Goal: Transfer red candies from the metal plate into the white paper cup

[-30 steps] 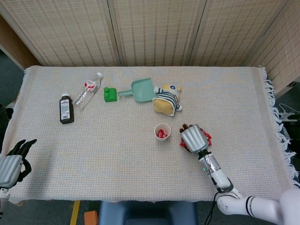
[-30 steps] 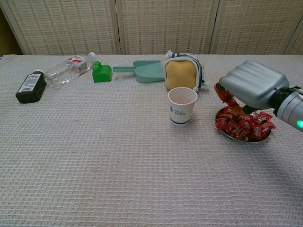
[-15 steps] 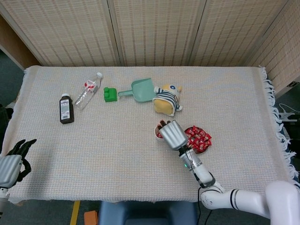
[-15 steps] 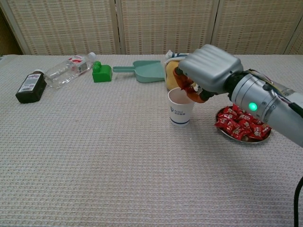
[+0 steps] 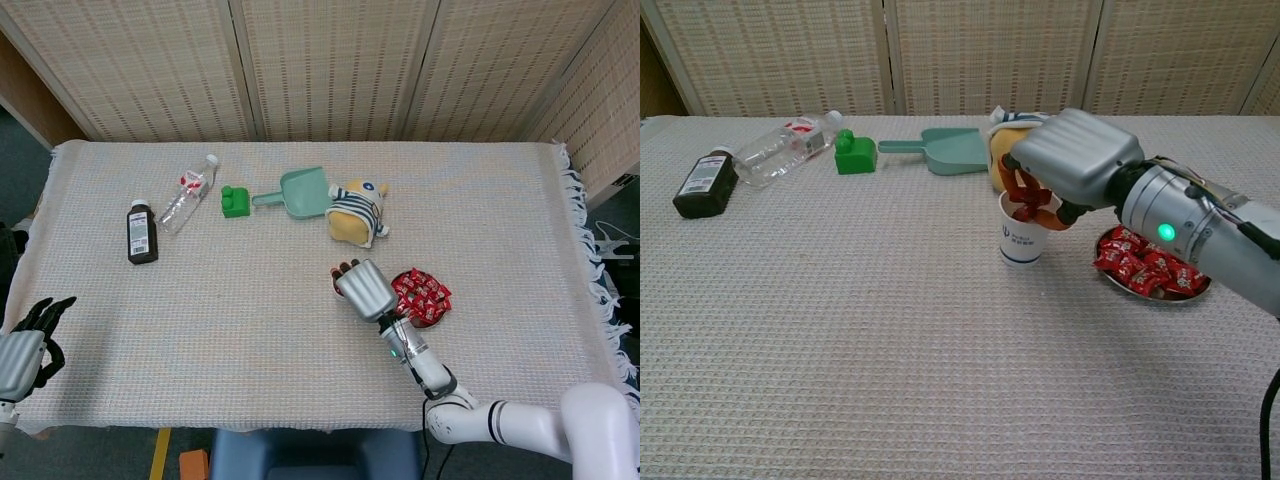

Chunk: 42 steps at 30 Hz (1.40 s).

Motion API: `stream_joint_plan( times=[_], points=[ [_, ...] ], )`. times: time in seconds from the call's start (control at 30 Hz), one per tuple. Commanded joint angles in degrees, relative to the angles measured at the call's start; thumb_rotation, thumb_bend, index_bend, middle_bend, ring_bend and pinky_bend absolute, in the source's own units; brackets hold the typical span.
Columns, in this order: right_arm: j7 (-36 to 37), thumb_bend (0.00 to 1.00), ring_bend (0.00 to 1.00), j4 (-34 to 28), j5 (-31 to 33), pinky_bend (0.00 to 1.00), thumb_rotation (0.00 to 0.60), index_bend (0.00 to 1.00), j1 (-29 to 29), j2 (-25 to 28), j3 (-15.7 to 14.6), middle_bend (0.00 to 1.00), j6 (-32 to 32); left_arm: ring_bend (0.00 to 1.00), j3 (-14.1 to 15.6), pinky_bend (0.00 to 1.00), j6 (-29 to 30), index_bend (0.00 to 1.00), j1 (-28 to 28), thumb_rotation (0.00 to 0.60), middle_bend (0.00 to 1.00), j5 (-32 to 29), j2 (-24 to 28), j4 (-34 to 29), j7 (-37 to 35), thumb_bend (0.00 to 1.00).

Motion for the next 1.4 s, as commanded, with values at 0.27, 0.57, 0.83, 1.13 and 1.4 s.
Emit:
stream_joint_plan(
  times=[0.27, 0.57, 0.83, 1.13, 1.4],
  points=[
    [0.7, 0.26, 0.51, -1.1, -0.3, 0.79, 0.6, 0.29, -0.4, 1.2, 0.1, 0.4, 1.8, 0.05, 0.0, 0.25, 0.1, 0.08, 0.0, 0.6, 0.13, 0.0, 0.0, 0.1, -0.1, 1.0],
    [1.6, 0.2, 0.31, -5.7, 2.9, 0.69, 0.6, 0.16, -5.6, 9.5, -3.8, 0.27, 2.1, 0.05, 0.1, 0.25, 0.1, 0.08, 0.0, 0.6, 0.13, 0.1, -0.2, 0.0, 0.6, 1.0],
    [0.1, 0.15, 0.19, -7.7, 7.7, 0.59, 0.6, 0.07, -7.9, 14.1, -7.7, 0.2, -1.2, 0.05, 0.3, 0.25, -0.6, 0.09, -0.4, 0.6, 0.13, 0.1, -0.7, -0.4, 2.4, 1.0],
    [-1.5, 0.15, 0.19, -7.0, 10.4, 0.58, 0.6, 0.07, -8.4, 14.6, -9.2, 0.2, -2.3, 0.05, 0.2, 0.25, -0.9, 0.08, -0.5, 0.6, 0.13, -0.3, -0.8, -0.5, 2.6, 1.0],
    [-3.1, 0.15, 0.19, -4.1, 13.3, 0.58, 0.6, 0.07, -7.4, 11.8, -9.1, 0.2, -3.9, 0.05, 0.3, 0.25, -0.9, 0.08, -0.5, 0.6, 0.13, -0.1, -0.6, -0.4, 2.1, 1.0]
  ],
)
